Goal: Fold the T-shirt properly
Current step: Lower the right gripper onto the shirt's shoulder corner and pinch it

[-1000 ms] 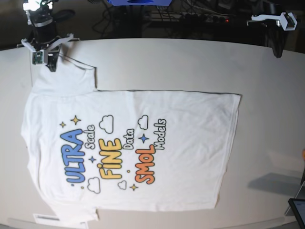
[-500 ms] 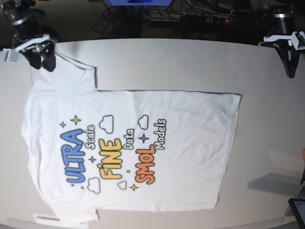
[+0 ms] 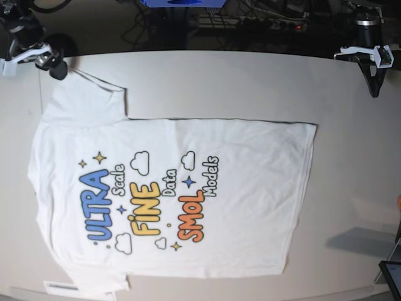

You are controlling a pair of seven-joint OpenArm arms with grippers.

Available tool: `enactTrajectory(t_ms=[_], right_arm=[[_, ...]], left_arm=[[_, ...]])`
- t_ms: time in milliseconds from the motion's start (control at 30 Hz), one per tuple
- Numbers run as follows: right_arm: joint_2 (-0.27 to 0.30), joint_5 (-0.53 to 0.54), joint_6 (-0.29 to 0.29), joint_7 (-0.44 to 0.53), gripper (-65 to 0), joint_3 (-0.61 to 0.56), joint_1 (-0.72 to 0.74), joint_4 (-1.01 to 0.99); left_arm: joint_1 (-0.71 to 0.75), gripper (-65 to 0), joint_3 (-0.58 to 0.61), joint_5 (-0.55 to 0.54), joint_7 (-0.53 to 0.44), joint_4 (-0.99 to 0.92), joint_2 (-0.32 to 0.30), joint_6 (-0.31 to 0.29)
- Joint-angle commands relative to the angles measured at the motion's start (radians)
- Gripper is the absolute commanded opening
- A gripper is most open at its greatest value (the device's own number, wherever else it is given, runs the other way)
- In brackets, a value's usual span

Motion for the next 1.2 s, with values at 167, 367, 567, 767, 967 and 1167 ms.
enactTrajectory(t_ms=[167, 367, 567, 767, 967, 1167], right_arm=[[0.012, -0.043, 0.021, 0.016, -21.5, 0.006, 0.012, -0.007], [0.004, -0.107, 0.061, 0.011, -21.6, 0.004, 0.026, -0.007], [0.004, -0.107, 0.063, 0.002, -21.6, -0.043, 0.020, -0.007], [0.004, -0.107, 0.061, -0.001, -21.6, -0.137, 0.021, -0.007], [0.004, -0.107, 0.061, -0.001, -24.4, -0.143, 0.026, -0.007], [0.004, -0.109, 0.061, 0.001, -46.4, -0.140, 0.040, -0.007]], left_arm=[[0.009, -65.0, -0.009, -0.011, -0.026, 0.011, -0.011, 0.010], [0.012, -65.0, -0.009, -0.011, -0.026, 0.011, -0.009, 0.010], [0.016, -65.0, -0.009, -0.011, -0.026, 0.011, -0.008, 0.010], [0.016, -65.0, -0.009, -0.011, -0.026, 0.011, -0.008, 0.010], [0.017, -65.0, -0.009, -0.011, -0.026, 0.009, -0.006, 0.010], [0.017, -65.0, -0.008, -0.013, -0.026, 0.007, -0.006, 0.010]])
